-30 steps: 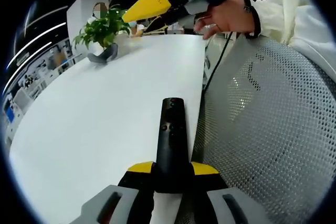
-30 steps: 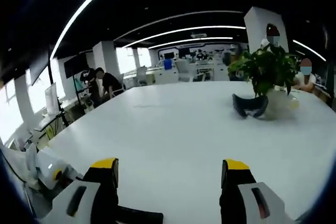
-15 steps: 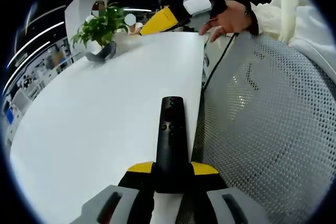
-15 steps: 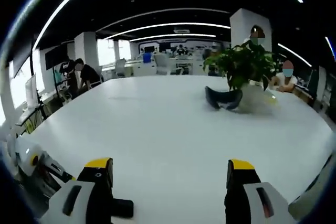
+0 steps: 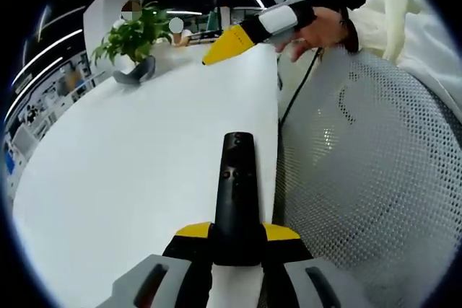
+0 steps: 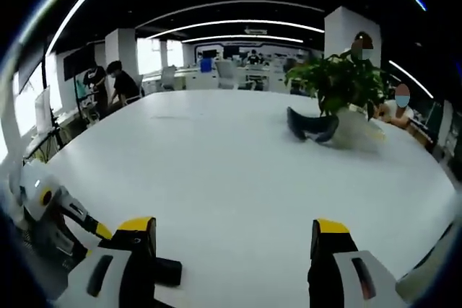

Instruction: Press the specified remote control buttons in sequence, fully releasing each button before pressing the next.

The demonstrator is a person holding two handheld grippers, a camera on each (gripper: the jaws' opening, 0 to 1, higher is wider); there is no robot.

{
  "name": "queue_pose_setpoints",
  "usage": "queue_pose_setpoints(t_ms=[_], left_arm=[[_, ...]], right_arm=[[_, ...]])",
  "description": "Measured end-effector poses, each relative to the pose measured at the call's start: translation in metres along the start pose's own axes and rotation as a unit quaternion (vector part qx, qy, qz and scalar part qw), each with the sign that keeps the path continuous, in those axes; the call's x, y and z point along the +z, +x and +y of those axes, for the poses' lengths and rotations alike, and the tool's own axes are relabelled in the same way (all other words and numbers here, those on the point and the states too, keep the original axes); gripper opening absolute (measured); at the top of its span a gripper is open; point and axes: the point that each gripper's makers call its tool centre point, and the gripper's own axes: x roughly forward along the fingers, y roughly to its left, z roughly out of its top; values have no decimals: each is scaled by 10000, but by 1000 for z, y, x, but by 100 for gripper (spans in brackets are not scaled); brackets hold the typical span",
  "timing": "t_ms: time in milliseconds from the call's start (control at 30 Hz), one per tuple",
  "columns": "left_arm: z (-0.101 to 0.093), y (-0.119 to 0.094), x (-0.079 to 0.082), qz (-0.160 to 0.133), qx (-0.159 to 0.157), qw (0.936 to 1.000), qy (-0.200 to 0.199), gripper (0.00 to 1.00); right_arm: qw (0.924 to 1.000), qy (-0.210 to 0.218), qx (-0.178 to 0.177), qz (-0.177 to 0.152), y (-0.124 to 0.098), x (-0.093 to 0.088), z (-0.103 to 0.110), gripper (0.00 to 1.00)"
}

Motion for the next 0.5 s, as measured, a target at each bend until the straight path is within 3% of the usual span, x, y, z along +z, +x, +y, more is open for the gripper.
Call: queue_pose_setpoints(t_ms=[500], left_arm=[[27, 0, -2, 319, -208, 9989, 268, 23]], right_arm=[[9999, 106, 13, 78, -1, -3, 0, 86]])
